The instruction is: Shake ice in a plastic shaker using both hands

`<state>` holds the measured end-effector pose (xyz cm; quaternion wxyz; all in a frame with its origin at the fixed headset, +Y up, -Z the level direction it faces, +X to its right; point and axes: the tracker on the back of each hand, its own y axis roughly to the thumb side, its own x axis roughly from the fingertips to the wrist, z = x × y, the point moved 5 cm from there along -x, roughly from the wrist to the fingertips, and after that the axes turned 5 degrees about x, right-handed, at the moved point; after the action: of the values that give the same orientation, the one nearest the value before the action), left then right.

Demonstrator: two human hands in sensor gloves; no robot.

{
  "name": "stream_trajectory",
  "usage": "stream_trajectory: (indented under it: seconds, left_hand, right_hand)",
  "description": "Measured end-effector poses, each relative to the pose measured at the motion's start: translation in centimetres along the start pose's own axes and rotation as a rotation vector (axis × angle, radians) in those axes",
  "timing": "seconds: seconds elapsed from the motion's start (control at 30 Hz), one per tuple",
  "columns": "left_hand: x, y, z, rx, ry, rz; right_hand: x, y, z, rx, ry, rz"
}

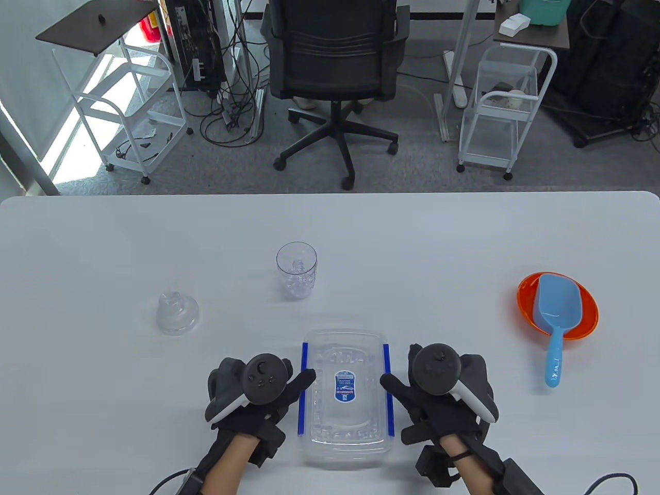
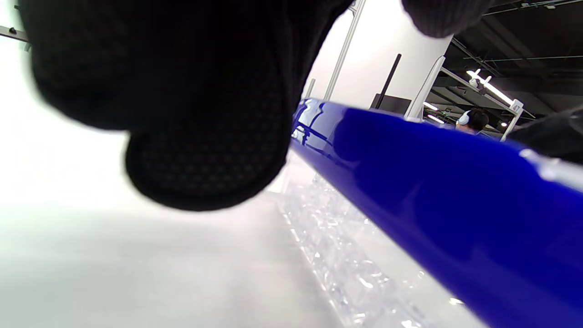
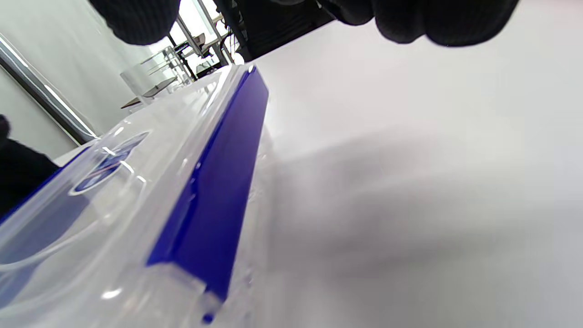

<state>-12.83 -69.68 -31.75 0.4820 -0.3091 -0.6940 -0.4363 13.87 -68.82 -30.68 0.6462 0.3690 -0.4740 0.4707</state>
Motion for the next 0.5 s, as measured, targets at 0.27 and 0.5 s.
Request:
stream_trajectory:
  seconds: [0.27,0.5]
  left_hand:
    - [0.3,-0.3,0.9,-0.014,0.046,0.035]
    - [0.8,-3.6,1.1,-0.149,-0.037,0.302]
  right_hand:
    - [0.5,5.0,-6.8,0.305,-0.136,0.095]
    - [-2.8,10.8,-10.2,0.350,-0.095,0.125]
